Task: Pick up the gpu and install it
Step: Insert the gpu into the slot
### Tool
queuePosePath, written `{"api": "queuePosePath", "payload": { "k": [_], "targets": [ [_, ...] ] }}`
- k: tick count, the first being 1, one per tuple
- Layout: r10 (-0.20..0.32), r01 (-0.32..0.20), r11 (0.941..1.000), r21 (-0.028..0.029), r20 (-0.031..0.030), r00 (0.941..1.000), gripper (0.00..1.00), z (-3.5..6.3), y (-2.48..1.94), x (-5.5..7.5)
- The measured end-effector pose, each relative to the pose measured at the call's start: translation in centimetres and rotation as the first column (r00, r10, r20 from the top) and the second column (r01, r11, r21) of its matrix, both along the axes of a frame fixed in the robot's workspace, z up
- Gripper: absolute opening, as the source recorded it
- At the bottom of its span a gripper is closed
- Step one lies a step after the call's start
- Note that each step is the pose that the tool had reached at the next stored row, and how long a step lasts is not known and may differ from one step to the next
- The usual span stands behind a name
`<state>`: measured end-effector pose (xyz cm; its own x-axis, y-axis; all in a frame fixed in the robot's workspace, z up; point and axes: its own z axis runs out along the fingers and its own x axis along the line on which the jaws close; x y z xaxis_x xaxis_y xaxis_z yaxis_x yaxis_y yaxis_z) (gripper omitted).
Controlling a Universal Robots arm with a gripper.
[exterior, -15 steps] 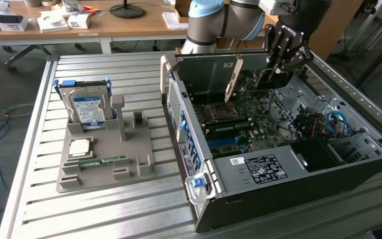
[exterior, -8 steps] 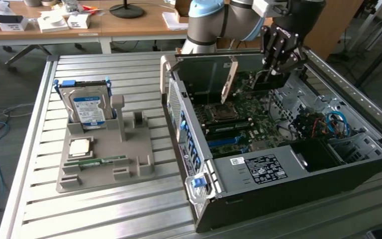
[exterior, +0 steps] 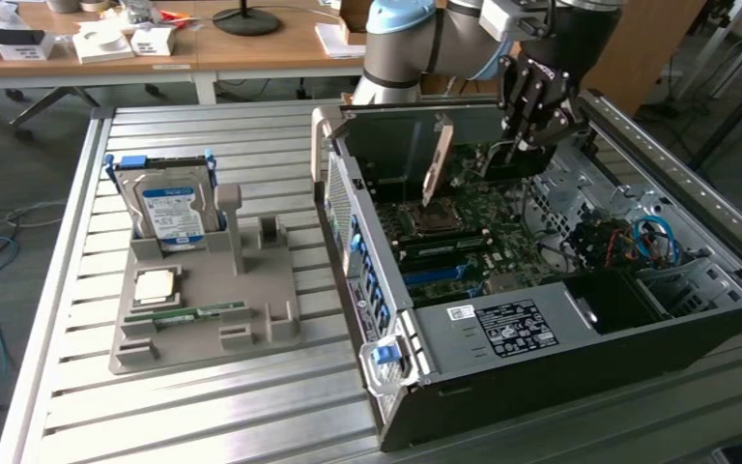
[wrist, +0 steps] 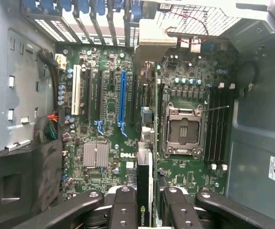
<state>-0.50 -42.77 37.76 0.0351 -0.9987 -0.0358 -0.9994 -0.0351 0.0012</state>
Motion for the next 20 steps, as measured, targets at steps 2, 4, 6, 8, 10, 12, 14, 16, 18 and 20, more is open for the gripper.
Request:
{"api": "queuePosePath", "payload": {
  "k": [2,4,6,8,10,12,14,16,18,20],
  "targets": [
    [0.000,0.000,1.0000,-0.0001,0.0000,1.0000,0.26,-0.24,0.00,0.0],
    [0.000,0.000,1.0000,-0.0001,0.0000,1.0000,0.26,-0.58,0.00,0.0],
    [0.000,0.000,1.0000,-0.0002,0.0000,1.0000,0.26,-0.93,0.00,-0.1],
    [0.000,0.000,1.0000,-0.0002,0.0000,1.0000,0.26,-1.24,0.00,-0.1],
    [0.000,0.000,1.0000,-0.0004,-0.0001,1.0000,0.26,-1.27,0.00,-0.1],
    [0.000,0.000,1.0000,-0.0004,-0.0001,1.0000,0.26,-1.28,0.00,-0.1],
    [0.000,0.000,1.0000,-0.0003,0.0000,1.0000,0.26,-1.28,0.00,-0.1],
    [0.000,0.000,1.0000,-0.0002,0.0000,1.0000,0.26,-1.28,0.00,-0.1],
    [0.000,0.000,1.0000,-0.0001,0.0000,1.0000,0.26,-1.29,0.00,-0.1],
    [0.000,0.000,1.0000,0.0003,0.0001,1.0000,0.26,-1.46,0.00,-0.1]
  ]
}}
